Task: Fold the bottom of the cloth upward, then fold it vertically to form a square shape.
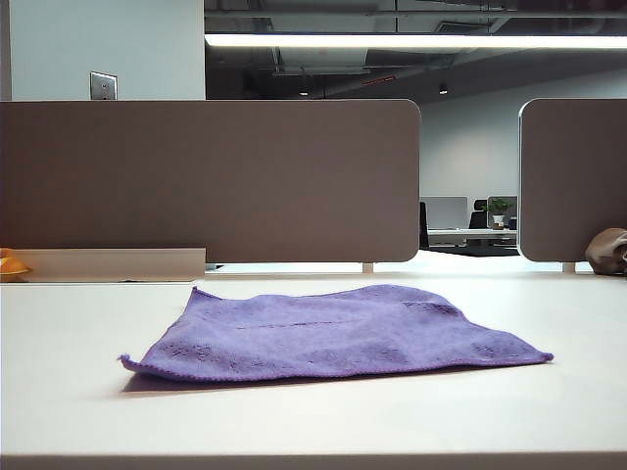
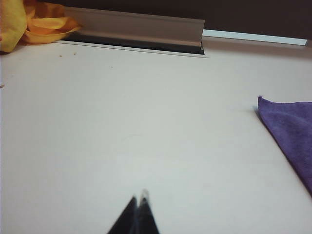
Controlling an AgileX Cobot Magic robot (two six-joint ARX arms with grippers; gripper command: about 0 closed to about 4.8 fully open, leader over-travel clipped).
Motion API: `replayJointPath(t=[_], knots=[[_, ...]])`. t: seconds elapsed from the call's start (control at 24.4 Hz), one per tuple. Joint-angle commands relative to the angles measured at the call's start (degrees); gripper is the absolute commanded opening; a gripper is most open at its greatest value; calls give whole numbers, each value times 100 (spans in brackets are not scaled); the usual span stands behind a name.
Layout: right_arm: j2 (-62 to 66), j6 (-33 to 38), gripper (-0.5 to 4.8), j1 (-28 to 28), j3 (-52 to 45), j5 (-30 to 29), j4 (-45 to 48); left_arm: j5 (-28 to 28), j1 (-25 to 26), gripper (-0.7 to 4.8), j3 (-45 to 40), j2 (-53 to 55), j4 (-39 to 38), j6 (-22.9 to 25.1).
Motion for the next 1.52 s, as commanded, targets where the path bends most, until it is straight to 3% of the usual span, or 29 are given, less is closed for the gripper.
replayJointPath(t=[0.04,0.53,0.66,0.7,0.74,0.86,1.07,1.23,1.35,1.48,1.52], knots=[[-4,-17,-6,4,-37,2,26,28,2,-3,-15,4,24,4],[-4,4,-6,9,-37,-35,96,35,2,-3,-4,4,122,-9],[-4,1204,-5,9,-37,-70,164,304,2,-3,76,4,603,-334],[-4,1908,-6,9,-17,-262,299,442,0,-4,232,4,772,-407],[-4,2129,-6,7,15,-472,404,448,0,-4,365,4,782,-402],[-4,2238,-3,9,540,-1139,387,431,2,-4,1045,4,595,-361],[-2,2186,-5,4,1738,-1482,-422,844,2,-4,2041,4,542,-358],[216,1884,-5,7,2505,-2218,-1799,1663,2,-4,2848,42,-487,-328],[951,1263,-5,11,3191,-2457,-2743,2264,2,-4,3554,424,-2072,-291],[1823,942,-5,9,3733,-2640,-3003,2924,2,-4,3943,1086,-2509,-350],[2393,774,-5,9,3976,-2876,-3056,3335,2,-4,4048,1515,-2527,-595]])
